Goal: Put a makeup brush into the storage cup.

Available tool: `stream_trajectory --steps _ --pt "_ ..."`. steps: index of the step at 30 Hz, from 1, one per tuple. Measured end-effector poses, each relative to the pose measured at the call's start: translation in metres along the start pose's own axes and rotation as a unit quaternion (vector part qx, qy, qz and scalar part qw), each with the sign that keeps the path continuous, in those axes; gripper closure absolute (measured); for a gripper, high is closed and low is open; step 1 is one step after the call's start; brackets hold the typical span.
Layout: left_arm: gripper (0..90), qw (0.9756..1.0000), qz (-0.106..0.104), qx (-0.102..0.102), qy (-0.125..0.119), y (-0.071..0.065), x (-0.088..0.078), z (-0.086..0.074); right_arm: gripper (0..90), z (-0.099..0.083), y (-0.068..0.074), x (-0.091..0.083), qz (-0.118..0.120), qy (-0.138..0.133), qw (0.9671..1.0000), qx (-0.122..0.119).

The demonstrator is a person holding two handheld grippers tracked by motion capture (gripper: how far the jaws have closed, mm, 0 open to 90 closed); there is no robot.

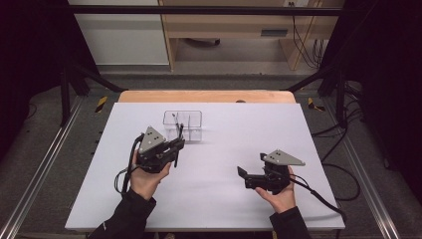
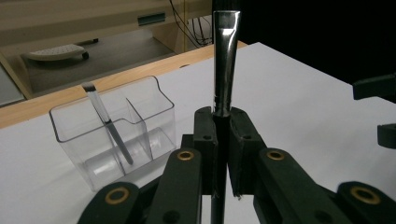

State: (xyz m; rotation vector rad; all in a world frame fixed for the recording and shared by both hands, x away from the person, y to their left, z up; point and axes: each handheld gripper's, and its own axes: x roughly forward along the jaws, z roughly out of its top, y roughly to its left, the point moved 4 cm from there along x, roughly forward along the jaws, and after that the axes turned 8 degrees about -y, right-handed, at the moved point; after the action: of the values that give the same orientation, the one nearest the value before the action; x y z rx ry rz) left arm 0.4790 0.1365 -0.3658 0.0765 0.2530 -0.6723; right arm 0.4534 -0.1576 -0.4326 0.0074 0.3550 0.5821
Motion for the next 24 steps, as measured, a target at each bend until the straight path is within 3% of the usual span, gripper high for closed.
stream_trajectory --steps 10,24 --pt "82.8 0.9999 0.006 -0.002 -0.013 0.01 0.01 0.019 5.1 -0.009 -0.009 -0.008 -0.018 0.012 0.9998 0.001" --pt "82.8 0.9991 0.036 -0.007 -0.022 0.026 0.03 0.032 4.9 -0.017 -0.019 -0.016 -0.032 0.017 0.9993 0.013"
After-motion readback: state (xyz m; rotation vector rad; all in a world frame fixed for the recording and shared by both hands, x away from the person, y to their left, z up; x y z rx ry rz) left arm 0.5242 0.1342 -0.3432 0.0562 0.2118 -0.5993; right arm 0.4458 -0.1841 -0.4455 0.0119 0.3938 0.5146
